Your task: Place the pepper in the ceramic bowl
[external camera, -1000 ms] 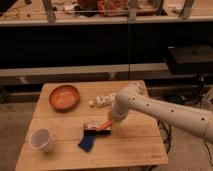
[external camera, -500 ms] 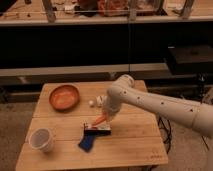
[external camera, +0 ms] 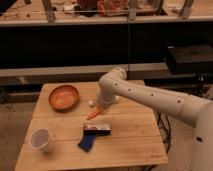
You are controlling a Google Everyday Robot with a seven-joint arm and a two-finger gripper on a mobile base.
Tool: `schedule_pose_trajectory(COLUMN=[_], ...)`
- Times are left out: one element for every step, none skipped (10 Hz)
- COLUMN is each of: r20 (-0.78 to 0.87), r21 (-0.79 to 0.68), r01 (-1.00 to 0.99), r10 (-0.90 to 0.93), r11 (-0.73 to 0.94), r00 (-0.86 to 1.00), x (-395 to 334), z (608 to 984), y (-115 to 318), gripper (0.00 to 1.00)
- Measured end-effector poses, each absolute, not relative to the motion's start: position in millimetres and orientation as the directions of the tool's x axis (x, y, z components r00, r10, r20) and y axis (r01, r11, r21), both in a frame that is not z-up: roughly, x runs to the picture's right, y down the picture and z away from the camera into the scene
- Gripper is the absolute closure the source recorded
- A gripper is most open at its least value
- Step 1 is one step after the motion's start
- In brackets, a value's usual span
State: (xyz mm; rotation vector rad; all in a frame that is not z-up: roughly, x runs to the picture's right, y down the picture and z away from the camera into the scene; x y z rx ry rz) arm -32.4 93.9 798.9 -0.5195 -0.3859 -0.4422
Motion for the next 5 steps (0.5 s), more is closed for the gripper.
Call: schedule_pose_trajectory(r20=[0.454,0.454,0.453,0.451,0.447], r21=[-0.385,-0.385,-0.384,-0.384,-0.385], r01=[0.495,0.497,0.499,0.498,0.494], r10=[-0.307,-0.31,-0.312,-0.313,-0.311], r11=[0.779,0.777,0.777,0.777,0.78], r00=[0.836,0.835,0.835,0.836,0.839], x=[-37.3,-40.5,-42.4,-43.0,-43.2], z=[804.2,806.4,806.6,806.2,807.5], y=[88.3,86.4,82.6,78.7,73.9], gripper=[0.99,0.99,0.99,0.99,0.99])
